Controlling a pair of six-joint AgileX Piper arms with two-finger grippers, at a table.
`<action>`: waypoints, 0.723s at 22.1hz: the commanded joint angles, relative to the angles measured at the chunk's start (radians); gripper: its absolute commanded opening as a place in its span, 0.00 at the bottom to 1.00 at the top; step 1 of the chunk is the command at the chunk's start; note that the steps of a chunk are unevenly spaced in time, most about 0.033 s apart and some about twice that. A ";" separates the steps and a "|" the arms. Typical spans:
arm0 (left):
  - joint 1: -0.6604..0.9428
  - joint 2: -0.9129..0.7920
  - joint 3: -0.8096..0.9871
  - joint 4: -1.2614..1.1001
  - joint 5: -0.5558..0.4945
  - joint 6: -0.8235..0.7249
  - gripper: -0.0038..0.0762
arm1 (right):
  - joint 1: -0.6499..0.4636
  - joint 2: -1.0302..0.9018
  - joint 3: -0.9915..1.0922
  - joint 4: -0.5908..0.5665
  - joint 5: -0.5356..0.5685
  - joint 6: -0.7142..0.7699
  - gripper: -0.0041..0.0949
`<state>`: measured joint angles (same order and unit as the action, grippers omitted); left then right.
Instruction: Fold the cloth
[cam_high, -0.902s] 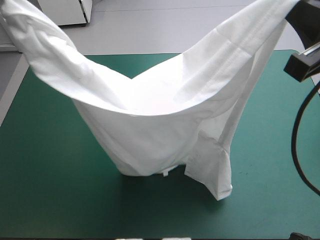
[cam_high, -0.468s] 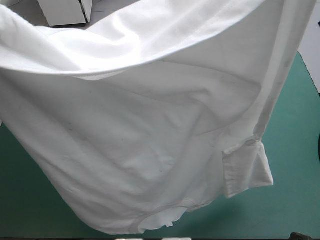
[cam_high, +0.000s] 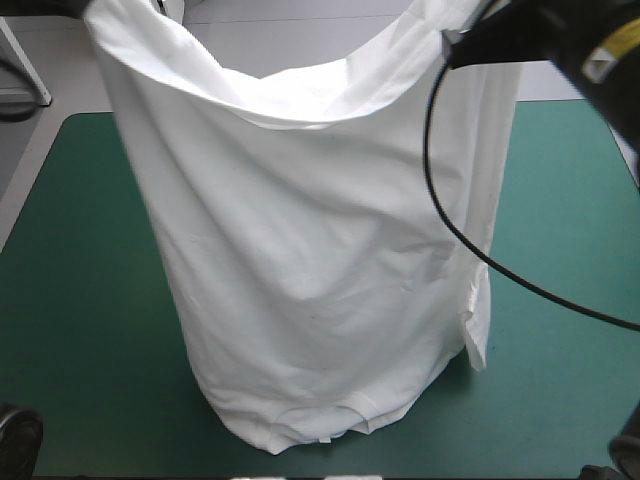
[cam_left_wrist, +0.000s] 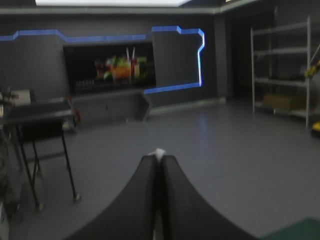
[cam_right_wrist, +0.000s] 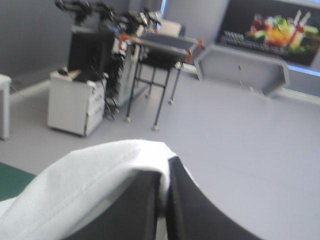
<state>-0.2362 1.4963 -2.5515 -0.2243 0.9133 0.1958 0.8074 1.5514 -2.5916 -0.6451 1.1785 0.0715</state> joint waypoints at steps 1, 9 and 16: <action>0.000 0.059 0.066 0.040 0.005 -0.001 0.02 | -0.072 0.047 0.001 -0.072 -0.036 0.067 0.02; 0.000 0.304 0.152 0.195 -0.040 -0.024 0.02 | -0.532 0.295 0.092 0.498 -0.054 -0.024 0.02; 0.001 0.622 0.152 0.344 -0.119 -0.144 0.02 | -0.662 0.590 0.092 0.645 -0.097 -0.103 0.02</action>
<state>-0.2362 2.1215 -2.3778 0.0729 0.8683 0.1053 0.1654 2.1633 -2.4740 -0.0086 1.1747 -0.0083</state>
